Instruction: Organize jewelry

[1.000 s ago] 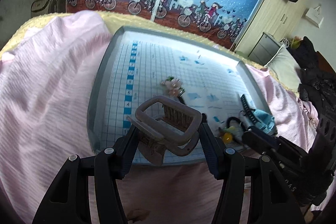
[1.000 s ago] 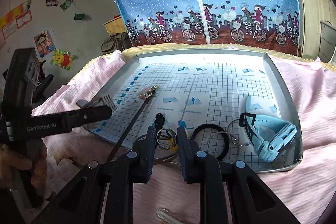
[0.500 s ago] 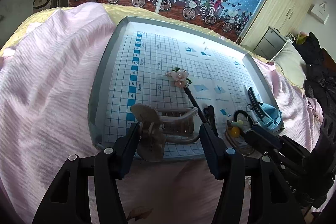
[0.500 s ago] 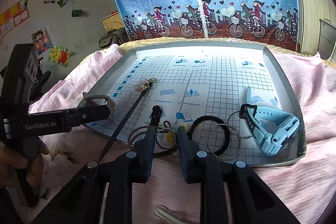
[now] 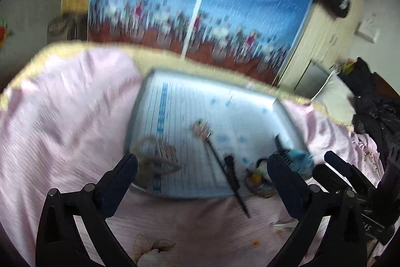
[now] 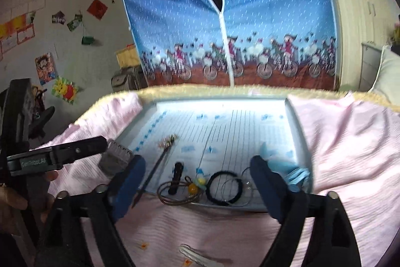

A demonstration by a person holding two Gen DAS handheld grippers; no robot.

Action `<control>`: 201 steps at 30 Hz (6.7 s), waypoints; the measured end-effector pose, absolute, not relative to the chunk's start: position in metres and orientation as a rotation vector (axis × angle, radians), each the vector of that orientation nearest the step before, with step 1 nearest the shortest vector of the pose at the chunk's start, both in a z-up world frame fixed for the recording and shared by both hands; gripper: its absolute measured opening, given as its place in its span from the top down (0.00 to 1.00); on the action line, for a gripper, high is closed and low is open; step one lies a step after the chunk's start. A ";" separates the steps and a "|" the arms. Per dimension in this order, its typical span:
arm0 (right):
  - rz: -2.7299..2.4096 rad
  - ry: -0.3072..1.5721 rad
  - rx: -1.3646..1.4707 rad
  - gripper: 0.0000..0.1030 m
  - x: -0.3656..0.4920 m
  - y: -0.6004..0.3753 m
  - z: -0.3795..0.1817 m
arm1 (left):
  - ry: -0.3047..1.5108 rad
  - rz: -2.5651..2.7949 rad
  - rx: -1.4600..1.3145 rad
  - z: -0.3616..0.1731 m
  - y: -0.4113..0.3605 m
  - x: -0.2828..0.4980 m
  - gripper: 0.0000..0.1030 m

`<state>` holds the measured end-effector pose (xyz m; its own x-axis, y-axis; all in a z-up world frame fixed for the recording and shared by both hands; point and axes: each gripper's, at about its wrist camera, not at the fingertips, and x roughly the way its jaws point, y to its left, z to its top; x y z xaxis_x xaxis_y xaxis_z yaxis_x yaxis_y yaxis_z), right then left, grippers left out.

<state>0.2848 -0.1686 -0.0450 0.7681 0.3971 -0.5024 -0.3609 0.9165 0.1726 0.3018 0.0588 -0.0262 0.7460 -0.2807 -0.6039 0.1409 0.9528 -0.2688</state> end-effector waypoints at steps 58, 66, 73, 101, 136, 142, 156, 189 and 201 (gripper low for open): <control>0.319 0.944 0.061 0.01 0.143 -0.229 -0.061 | 0.896 -0.257 -0.023 -0.033 0.000 0.163 0.02; 0.345 1.030 0.035 0.27 0.187 -0.231 -0.085 | 0.967 -0.409 -0.005 -0.061 -0.022 0.215 0.18; 0.391 1.044 0.014 0.50 0.206 -0.224 -0.097 | 0.993 -0.547 -0.048 -0.072 -0.036 0.246 0.48; 0.388 1.052 0.086 0.92 0.238 -0.224 -0.116 | 1.119 -0.806 0.083 -0.120 -0.083 0.296 0.62; 0.351 1.049 0.205 0.83 0.243 -0.245 -0.116 | 1.135 -0.683 0.163 -0.124 -0.104 0.278 0.67; 0.389 1.036 0.153 0.71 0.244 -0.234 -0.121 | 1.139 -0.575 0.092 -0.117 -0.093 0.272 0.67; 0.425 0.999 0.156 0.91 0.243 -0.232 -0.114 | 0.991 -0.499 -0.052 -0.082 -0.068 0.256 0.67; 0.386 0.720 0.171 0.91 0.327 -0.199 -0.098 | 0.883 -0.324 -0.142 -0.084 -0.012 0.353 0.67; 0.374 0.766 0.178 0.90 0.330 -0.200 -0.108 | 0.910 -0.318 -0.160 -0.087 -0.010 0.355 0.67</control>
